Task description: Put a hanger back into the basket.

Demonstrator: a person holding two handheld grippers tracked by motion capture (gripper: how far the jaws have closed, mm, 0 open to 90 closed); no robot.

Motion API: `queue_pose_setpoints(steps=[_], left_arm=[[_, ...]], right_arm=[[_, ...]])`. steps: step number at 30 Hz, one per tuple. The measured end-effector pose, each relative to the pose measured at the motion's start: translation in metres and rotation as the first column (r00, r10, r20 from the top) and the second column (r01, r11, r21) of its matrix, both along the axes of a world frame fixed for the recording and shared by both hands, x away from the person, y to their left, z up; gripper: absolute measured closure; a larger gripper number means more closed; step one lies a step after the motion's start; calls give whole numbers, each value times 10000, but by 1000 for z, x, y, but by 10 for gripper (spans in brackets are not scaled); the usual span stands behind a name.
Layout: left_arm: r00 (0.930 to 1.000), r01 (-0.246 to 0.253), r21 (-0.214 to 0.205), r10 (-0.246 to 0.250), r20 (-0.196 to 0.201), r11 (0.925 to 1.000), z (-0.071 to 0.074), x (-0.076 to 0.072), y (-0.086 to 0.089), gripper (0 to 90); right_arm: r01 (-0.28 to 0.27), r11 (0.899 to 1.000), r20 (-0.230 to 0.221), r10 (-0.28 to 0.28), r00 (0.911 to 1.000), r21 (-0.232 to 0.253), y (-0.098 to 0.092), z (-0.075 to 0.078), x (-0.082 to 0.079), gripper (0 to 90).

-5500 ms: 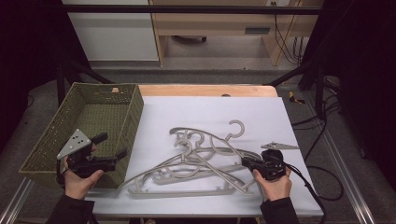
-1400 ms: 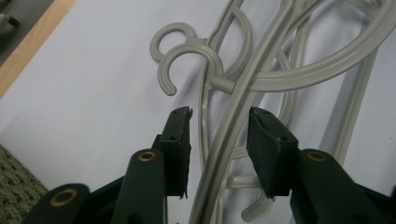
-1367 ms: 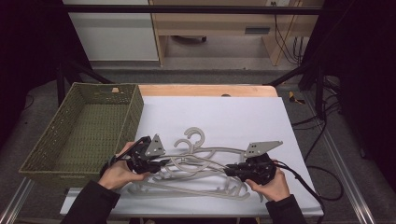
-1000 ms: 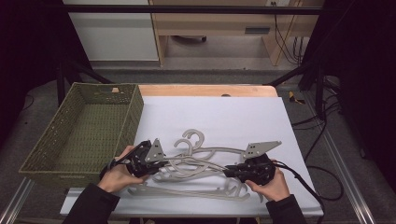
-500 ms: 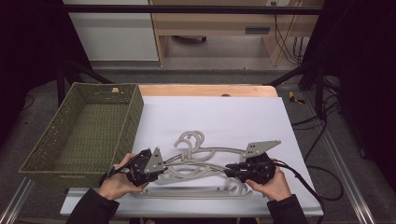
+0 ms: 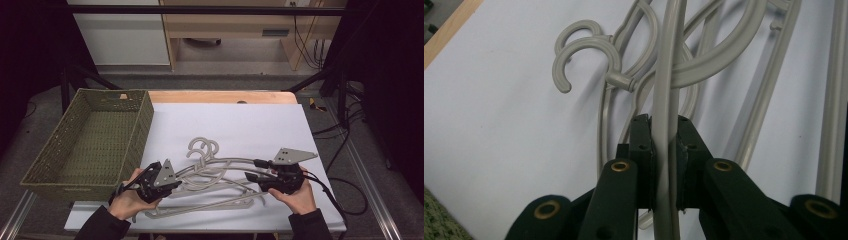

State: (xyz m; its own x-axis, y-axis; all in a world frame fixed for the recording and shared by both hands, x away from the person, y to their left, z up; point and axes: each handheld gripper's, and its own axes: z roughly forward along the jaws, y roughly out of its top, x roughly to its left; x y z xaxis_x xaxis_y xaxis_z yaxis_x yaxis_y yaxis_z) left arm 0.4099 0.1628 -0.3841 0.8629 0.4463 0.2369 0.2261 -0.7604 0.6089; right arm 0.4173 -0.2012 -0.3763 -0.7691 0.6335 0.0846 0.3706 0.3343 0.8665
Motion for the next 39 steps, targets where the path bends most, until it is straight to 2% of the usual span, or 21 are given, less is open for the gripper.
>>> queue_pose_setpoints(steps=[4, 5, 9, 11, 12, 13, 14, 15, 16, 20, 23, 24, 25, 27, 29, 30, 31, 32, 35, 37, 39], left_arm=[[9989, -472, -198, 473, 55, 9987, 1, 1, 3, 812], [9980, -630, -322, 633, 70, 9975, 2, 2, 4, 812], [9915, -1269, -825, 1288, 182, 9885, 7, 3, 11, 812], [9867, -1567, -1112, 1605, 261, 9814, 10, 3, 14, 812], [9865, -1568, -895, 1604, 344, 9836, 13, 4, 18, 812], [9815, -1826, -1277, 1884, 349, 9749, 14, 4, 20, 812], [9796, -1896, -1126, 1957, 455, 9754, 18, 5, 25, 812], [9796, -1896, -1126, 1957, 455, 9754, 18, 5, 25, 812], [9756, -2058, -1331, 2138, 494, 9695, 20, 5, 27, 812], [9680, -2278, -1680, 2417, 672, 9591, 28, 6, 36, 812], [9610, -2502, -1995, 2680, 678, 9474, 34, 5, 43, 812], [9551, -2646, -2245, 2870, 736, 9379, 38, 4, 47, 812], [9551, -2646, -2245, 2870, 736, 9379, 38, 4, 47, 812], [9464, -2827, -2567, 3124, 823, 9242, 43, 3, 52, 813], [9417, -2909, -2662, 3242, 903, 9190, 48, 2, 56, 813], [9378, -2984, -2791, 3348, 923, 9127, 50, 2, 59, 813], [9366, -2985, -2781, 3362, 986, 9130, 52, 2, 62, 813], [9334, -3021, -2959, 3443, 1014, 9062, 53, 2, 64, 814], [9279, -3098, -3109, 3570, 1072, 8986, 57, 3, 70, 814], [9200, -3230, -3183, 3746, 1151, 8913, 62, 7, 77, 814], [9180, -3254, -3231, 3788, 1172, 8886, 64, 8, 80, 813]], right_arm=[[398, 9989, 397, -408, 9984, 264, -7, 1, 0, 329], [723, 9962, 625, -753, 9952, 484, -12, 3, -1, 267], [1040, 9919, 860, -1101, 9902, 724, -20, 5, -4, 227], [1394, 9852, 938, -1488, 9844, 993, -29, 6, -7, 184], [1394, 9852, 938, -1488, 9844, 993, -29, 6, -7, 184], [1506, 9828, 915, -1605, 9828, 1069, -32, 6, -8, 171], [1784, 9778, 902, -1886, 9779, 1099, -37, 4, -9, 139], [1784, 9778, 902, -1886, 9779, 1099, -37, 4, -9, 139], [1860, 9766, 895, -1959, 9765, 1081, -39, 3, -9, 121], [2627, 9599, 858, -2711, 9587, 980, -48, -3, -10, 44], [2723, 9582, 781, -2791, 9571, 874, -50, -5, -10, 25], [2925, 9524, 763, -2990, 9512, 860, -52, -7, -10, 15], [2989, 9499, 702, -3056, 9496, 916, -53, -7, -10, 13], [3041, 9478, 619, -3106, 9485, 955, -55, -8, -9, 11], [3151, 9444, 560, -3210, 9454, 944, -56, -11, -8, 11], [3195, 9434, 540, -3248, 9442, 886, -56, -12, -8, 11], [3180, 9443, 520, -3228, 9450, 845, -57, -13, -8, 11], [3225, 9429, 483, -3271, 9438, 840, -57, -14, -7, 11], [3322, 9403, 538, -3364, 9402, 744, -56, -15, -6, 7], [3315, 9408, 518, -3353, 9407, 706, -56, -16, -6, 6], [3363, 9391, 537, -3403, 9388, 708, -55, -16, -6, 6]])
